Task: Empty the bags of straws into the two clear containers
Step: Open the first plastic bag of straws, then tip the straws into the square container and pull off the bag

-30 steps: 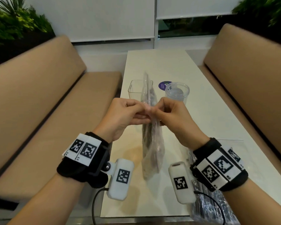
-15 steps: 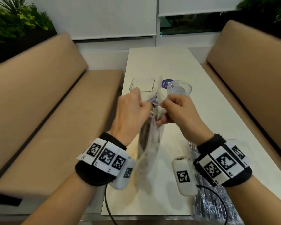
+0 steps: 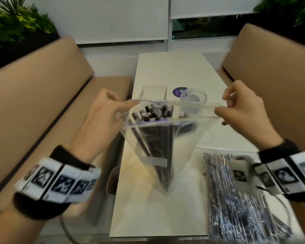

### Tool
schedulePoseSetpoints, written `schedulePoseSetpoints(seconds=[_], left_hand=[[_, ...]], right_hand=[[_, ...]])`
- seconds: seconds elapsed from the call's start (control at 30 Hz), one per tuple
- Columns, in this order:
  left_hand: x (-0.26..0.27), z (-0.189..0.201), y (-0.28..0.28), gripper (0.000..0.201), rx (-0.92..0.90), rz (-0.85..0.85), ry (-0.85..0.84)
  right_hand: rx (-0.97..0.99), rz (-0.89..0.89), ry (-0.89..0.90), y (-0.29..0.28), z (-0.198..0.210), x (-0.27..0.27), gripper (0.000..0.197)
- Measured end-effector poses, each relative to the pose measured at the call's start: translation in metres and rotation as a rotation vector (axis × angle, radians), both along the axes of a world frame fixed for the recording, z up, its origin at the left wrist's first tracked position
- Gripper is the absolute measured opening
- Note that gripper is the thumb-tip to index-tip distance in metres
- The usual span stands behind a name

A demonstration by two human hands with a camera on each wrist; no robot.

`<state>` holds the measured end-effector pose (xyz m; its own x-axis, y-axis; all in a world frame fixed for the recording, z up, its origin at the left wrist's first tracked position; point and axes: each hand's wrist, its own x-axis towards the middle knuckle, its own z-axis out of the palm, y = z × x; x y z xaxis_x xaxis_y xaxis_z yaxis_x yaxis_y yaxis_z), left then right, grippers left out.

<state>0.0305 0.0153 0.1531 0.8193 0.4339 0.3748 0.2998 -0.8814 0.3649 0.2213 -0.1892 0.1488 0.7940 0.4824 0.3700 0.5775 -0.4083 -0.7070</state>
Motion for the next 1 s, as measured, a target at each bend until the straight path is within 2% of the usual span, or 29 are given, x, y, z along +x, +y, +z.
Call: schedulePoseSetpoints(seconds=[0.1, 0.17, 0.27, 0.33, 0.37, 0.43, 0.5, 0.53, 0.57, 0.6, 0.7, 0.73, 0.8, 0.87, 0.93, 1.0], left_hand=[[-0.022, -0.002, -0.005, 0.066, -0.023, -0.033, 0.049], [-0.025, -0.01, -0.014, 0.076, -0.049, -0.124, 0.046], [-0.021, -0.032, -0.028, 0.11, -0.242, -0.398, 0.01], [-0.017, -0.043, -0.034, 0.119, -0.371, -0.463, 0.014], [-0.017, -0.043, -0.035, 0.118, -0.364, -0.462, 0.0], [-0.021, -0.042, -0.027, 0.103, -0.176, -0.34, -0.033], [-0.027, -0.043, -0.015, 0.092, 0.032, -0.13, 0.069], [-0.029, -0.044, -0.013, 0.092, 0.052, -0.05, 0.126], [-0.029, -0.046, -0.013, 0.092, -0.003, -0.021, 0.164], [-0.028, -0.047, -0.016, 0.091, -0.154, -0.037, 0.172], [-0.018, -0.05, -0.024, 0.102, -0.987, -0.128, -0.046], [-0.013, -0.053, -0.025, 0.105, -1.107, -0.142, -0.096], [-0.004, -0.061, -0.028, 0.105, -1.174, -0.14, -0.161], [-0.002, -0.062, -0.029, 0.102, -1.244, -0.13, -0.182], [-0.005, -0.065, -0.021, 0.099, -1.272, -0.12, -0.155], [-0.008, -0.073, -0.014, 0.101, -1.202, -0.087, -0.084]], right_hand=[[-0.048, 0.063, 0.004, -0.018, 0.002, -0.008, 0.025], [-0.048, 0.073, 0.023, -0.018, -0.006, -0.02, 0.028], [-0.089, 0.077, 0.033, -0.01, -0.025, -0.037, 0.032], [-0.119, 0.142, 0.084, -0.006, -0.038, -0.045, 0.035], [-0.124, 0.152, 0.116, -0.007, -0.041, -0.046, 0.036], [-0.093, 0.113, 0.162, -0.014, -0.042, -0.04, 0.038], [-0.057, 0.053, 0.19, -0.022, -0.039, -0.034, 0.034], [-0.048, 0.032, 0.205, -0.023, -0.038, -0.034, 0.033], [-0.026, 0.02, 0.225, -0.023, -0.038, -0.035, 0.031], [-0.002, 0.021, 0.252, -0.02, -0.04, -0.038, 0.03], [-0.005, 0.126, 0.459, -0.009, -0.046, -0.049, 0.027], [-0.042, 0.19, 0.559, -0.006, -0.05, -0.053, 0.029], [-0.062, 0.257, 0.673, -0.001, -0.058, -0.054, 0.032], [0.034, 0.236, 0.684, -0.002, -0.064, -0.051, 0.037], [0.154, 0.187, 0.705, -0.007, -0.068, -0.046, 0.043], [0.241, 0.168, 0.755, -0.009, -0.07, -0.046, 0.037]])
